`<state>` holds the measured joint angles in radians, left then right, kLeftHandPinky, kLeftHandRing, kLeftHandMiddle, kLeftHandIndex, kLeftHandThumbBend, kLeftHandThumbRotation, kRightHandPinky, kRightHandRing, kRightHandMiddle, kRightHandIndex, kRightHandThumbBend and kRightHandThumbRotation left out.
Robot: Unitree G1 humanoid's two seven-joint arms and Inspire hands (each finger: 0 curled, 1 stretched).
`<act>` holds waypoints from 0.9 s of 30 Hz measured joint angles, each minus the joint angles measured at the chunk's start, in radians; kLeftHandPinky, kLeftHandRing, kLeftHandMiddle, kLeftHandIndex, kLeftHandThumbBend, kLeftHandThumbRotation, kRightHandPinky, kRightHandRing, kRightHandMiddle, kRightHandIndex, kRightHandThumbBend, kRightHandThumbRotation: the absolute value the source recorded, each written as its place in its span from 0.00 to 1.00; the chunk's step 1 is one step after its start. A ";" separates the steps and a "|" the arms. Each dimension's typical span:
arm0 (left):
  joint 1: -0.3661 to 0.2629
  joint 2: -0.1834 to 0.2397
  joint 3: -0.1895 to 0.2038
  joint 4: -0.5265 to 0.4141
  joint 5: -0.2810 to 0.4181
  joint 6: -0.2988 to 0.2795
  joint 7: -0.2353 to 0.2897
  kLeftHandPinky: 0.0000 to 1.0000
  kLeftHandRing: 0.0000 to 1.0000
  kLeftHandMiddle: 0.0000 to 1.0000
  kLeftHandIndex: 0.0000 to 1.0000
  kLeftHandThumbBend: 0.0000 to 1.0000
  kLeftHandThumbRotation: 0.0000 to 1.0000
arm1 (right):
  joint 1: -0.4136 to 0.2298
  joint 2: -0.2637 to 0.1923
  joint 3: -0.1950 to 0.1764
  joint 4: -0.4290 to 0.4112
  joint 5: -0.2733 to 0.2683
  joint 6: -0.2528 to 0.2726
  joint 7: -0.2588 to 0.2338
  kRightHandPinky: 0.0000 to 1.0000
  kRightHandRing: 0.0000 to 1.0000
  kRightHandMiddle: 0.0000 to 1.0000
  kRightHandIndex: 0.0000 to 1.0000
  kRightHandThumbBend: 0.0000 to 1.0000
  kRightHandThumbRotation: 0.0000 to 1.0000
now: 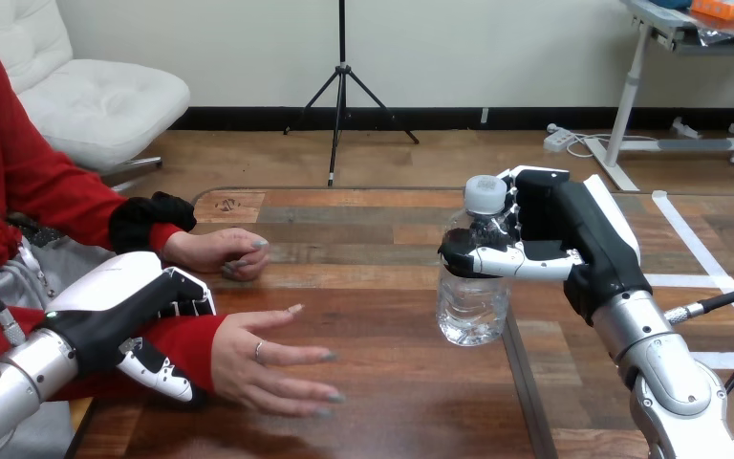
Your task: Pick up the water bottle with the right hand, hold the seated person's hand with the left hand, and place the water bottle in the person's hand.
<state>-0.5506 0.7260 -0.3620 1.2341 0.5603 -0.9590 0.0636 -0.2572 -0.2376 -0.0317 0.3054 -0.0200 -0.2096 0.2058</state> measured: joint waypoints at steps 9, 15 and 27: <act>0.000 -0.005 -0.001 -0.013 0.001 0.049 -0.002 0.34 0.39 0.46 0.45 0.84 0.00 | 0.000 0.000 0.000 0.000 0.003 0.000 0.005 0.24 0.29 0.40 0.42 0.89 0.00; 0.000 -0.007 -0.004 -0.017 0.010 0.074 -0.002 0.34 0.39 0.46 0.45 0.85 0.00 | 0.000 0.000 0.000 0.000 0.003 0.000 0.005 0.23 0.29 0.40 0.42 0.88 0.00; 0.000 -0.009 -0.013 -0.017 0.037 0.098 -0.004 0.35 0.40 0.46 0.45 0.85 0.00 | -0.001 0.000 0.000 0.000 0.009 0.000 0.010 0.24 0.29 0.40 0.42 0.88 0.00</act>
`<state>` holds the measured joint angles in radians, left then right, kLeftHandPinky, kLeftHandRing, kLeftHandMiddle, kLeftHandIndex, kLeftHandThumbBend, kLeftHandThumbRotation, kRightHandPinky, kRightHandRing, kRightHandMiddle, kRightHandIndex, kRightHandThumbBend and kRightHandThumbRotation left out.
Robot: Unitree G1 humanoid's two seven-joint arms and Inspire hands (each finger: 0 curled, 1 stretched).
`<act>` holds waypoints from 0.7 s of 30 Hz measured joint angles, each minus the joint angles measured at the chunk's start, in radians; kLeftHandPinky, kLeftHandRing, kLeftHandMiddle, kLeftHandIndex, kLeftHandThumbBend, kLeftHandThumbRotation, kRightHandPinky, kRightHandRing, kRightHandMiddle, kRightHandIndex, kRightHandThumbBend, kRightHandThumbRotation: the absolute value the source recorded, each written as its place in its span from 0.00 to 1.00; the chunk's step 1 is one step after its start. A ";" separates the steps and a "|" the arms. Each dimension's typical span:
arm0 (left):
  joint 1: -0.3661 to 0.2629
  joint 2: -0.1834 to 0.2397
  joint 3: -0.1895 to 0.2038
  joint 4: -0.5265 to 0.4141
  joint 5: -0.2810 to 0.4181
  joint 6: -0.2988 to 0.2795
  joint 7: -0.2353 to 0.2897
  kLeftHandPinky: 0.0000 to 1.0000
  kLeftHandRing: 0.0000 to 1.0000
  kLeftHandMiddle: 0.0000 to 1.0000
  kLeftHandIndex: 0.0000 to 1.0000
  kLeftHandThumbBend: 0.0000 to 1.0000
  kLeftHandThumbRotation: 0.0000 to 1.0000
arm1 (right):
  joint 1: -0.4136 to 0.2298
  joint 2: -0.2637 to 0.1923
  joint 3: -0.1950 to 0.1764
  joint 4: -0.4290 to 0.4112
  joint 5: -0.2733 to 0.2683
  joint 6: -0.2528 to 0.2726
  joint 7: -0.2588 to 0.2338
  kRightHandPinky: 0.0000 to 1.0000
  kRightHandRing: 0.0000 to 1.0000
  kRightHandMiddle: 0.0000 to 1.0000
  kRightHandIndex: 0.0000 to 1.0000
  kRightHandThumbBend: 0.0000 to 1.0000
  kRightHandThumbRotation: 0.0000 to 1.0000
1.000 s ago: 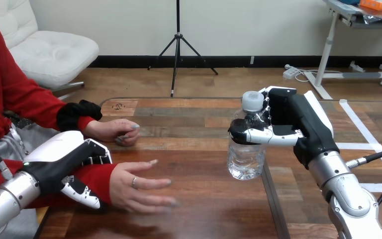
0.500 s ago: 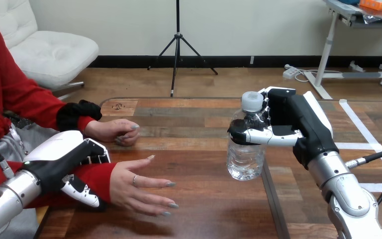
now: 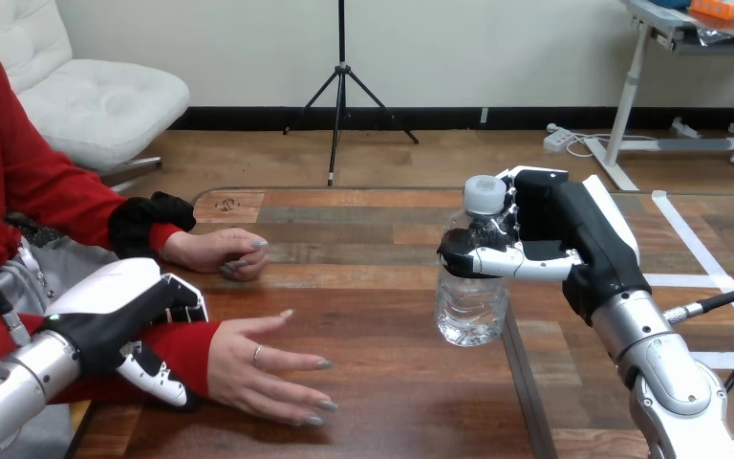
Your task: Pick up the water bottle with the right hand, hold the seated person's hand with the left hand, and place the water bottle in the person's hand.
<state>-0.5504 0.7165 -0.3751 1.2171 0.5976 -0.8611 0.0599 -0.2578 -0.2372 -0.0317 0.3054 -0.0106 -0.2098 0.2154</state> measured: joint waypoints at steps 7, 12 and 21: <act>0.000 -0.002 -0.001 0.000 0.001 0.006 -0.002 0.34 0.39 0.46 0.44 0.85 0.00 | -0.001 0.000 0.000 0.000 0.000 0.000 0.002 0.24 0.30 0.41 0.42 0.88 0.00; 0.000 -0.004 -0.001 0.000 0.001 0.006 -0.002 0.34 0.39 0.45 0.44 0.86 0.00 | -0.005 0.001 0.002 0.000 -0.002 0.000 0.002 0.24 0.30 0.41 0.42 0.87 0.00; 0.000 -0.006 -0.001 0.000 0.001 0.006 -0.003 0.34 0.39 0.45 0.43 0.85 0.00 | -0.025 0.004 0.015 0.000 -0.016 0.009 0.000 0.23 0.30 0.40 0.41 0.88 0.00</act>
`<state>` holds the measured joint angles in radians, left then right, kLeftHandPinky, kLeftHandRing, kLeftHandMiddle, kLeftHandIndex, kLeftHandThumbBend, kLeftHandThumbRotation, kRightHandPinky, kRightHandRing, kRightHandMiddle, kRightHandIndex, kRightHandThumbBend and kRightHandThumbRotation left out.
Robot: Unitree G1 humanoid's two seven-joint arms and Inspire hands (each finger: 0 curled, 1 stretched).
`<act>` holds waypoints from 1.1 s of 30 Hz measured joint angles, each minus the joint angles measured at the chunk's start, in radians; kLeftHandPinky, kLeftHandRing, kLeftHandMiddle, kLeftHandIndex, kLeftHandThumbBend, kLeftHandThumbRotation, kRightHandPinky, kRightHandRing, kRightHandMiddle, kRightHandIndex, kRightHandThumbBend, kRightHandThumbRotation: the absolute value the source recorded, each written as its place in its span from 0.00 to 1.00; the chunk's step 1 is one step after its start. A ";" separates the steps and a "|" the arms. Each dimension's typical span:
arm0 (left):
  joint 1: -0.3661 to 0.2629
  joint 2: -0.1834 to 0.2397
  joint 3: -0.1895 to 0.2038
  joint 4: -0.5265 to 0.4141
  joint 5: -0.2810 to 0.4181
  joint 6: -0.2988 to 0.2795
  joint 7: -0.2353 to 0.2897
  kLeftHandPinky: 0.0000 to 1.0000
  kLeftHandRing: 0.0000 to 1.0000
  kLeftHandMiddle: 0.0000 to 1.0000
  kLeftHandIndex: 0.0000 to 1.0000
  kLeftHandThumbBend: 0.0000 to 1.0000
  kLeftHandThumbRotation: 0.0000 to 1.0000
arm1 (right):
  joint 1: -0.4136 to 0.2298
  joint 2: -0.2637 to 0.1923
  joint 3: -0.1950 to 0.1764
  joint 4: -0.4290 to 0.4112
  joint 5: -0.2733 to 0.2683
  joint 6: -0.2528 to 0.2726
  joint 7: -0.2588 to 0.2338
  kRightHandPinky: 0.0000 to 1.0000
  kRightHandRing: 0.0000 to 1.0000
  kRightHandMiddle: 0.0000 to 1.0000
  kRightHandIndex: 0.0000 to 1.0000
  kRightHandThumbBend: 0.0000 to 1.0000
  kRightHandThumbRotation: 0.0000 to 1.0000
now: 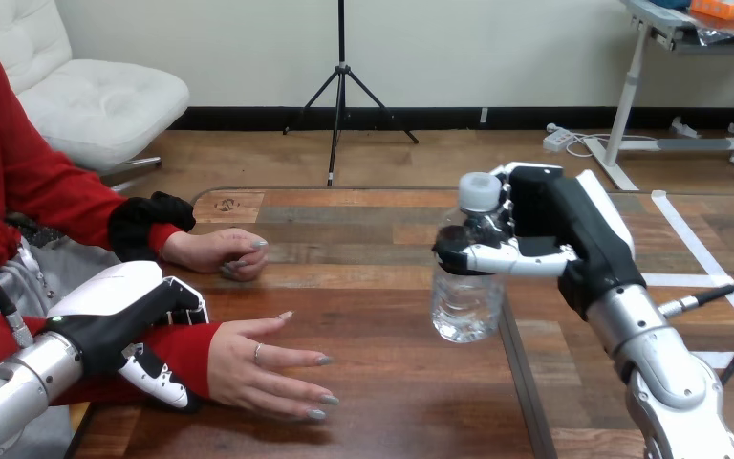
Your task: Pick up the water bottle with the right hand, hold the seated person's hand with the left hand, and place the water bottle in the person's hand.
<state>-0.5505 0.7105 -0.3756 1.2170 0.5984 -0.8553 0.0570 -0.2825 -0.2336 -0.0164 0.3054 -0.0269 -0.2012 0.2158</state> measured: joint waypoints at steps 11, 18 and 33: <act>0.000 -0.002 0.000 -0.001 0.000 0.000 0.000 0.34 0.38 0.44 0.43 0.85 0.00 | -0.029 0.024 0.016 0.001 -0.013 0.003 -0.007 0.23 0.30 0.40 0.41 0.88 0.00; 0.000 -0.002 0.000 -0.002 0.000 0.000 0.000 0.33 0.38 0.44 0.42 0.85 0.00 | -0.057 0.043 0.025 0.025 -0.014 -0.013 -0.007 0.24 0.30 0.40 0.41 0.88 0.00; 0.000 -0.003 0.000 -0.011 0.000 -0.004 0.000 0.32 0.37 0.43 0.42 0.86 0.00 | -0.126 0.076 0.050 0.113 -0.024 -0.054 -0.008 0.23 0.30 0.40 0.41 0.88 0.00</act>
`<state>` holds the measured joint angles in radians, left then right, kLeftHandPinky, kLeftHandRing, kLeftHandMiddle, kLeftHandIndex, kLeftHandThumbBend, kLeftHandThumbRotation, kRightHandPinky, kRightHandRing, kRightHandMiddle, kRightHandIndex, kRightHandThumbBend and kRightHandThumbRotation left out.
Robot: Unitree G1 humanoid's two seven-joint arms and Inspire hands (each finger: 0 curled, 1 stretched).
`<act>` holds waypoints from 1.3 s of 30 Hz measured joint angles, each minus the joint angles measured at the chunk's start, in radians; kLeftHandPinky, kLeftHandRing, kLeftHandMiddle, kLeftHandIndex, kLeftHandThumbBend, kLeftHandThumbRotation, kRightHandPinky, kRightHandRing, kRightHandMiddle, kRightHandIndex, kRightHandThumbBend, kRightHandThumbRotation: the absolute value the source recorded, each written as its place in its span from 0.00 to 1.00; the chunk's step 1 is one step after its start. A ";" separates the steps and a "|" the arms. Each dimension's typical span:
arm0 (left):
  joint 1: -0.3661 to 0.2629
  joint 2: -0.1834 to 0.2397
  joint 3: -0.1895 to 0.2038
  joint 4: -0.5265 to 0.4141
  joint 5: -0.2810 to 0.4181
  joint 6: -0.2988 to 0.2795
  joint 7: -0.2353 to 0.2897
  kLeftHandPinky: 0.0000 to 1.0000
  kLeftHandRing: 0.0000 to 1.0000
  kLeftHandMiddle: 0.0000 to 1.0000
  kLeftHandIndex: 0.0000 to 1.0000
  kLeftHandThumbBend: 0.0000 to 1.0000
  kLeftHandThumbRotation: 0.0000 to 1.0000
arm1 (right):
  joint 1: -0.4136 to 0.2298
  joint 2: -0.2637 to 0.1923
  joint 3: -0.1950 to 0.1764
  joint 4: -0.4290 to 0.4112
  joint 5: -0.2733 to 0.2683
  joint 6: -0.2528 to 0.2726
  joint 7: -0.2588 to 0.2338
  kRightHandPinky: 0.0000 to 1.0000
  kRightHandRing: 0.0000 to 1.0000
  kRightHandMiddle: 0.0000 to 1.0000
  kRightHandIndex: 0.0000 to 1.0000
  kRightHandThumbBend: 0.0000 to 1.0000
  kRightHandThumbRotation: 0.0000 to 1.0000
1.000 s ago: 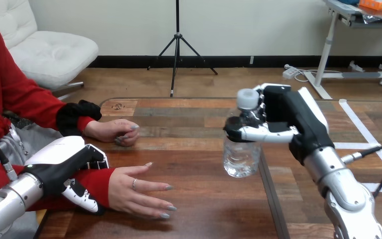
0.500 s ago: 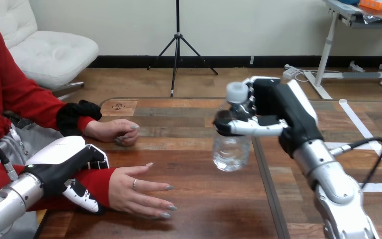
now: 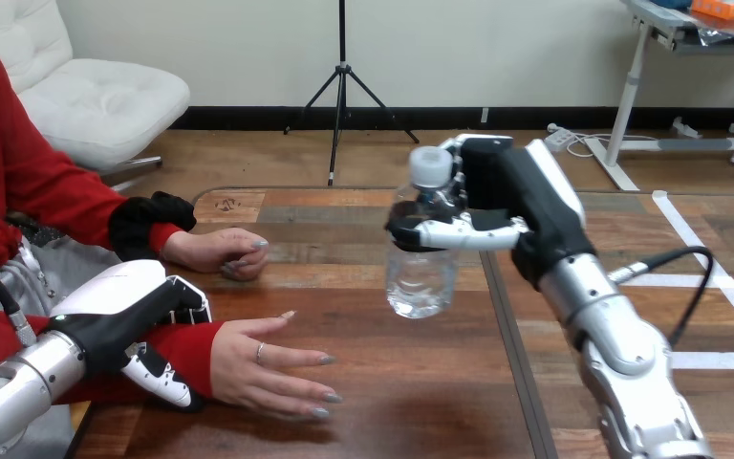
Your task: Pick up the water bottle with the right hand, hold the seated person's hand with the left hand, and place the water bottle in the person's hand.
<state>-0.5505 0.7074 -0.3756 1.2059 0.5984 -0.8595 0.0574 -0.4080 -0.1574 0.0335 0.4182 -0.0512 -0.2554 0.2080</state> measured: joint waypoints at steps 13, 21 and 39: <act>0.001 0.000 0.000 -0.012 0.000 -0.027 0.000 0.32 0.36 0.43 0.42 0.86 0.00 | -0.031 0.035 0.018 0.077 -0.010 -0.034 -0.001 0.23 0.29 0.40 0.41 0.90 0.00; 0.006 0.001 0.002 -0.045 -0.001 -0.034 0.001 0.32 0.36 0.43 0.42 0.84 0.00 | -0.036 0.048 0.034 0.112 -0.013 -0.055 -0.001 0.23 0.29 0.40 0.42 0.90 0.00; 0.034 0.004 0.021 -0.109 -0.002 -0.094 0.021 0.32 0.36 0.42 0.42 0.82 0.00 | -0.047 0.066 0.047 0.150 -0.026 -0.064 0.001 0.24 0.30 0.40 0.42 0.89 0.00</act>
<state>-0.5169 0.7110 -0.3550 1.0967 0.5960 -0.9539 0.0785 -0.4554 -0.0909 0.0810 0.5685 -0.0774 -0.3195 0.2088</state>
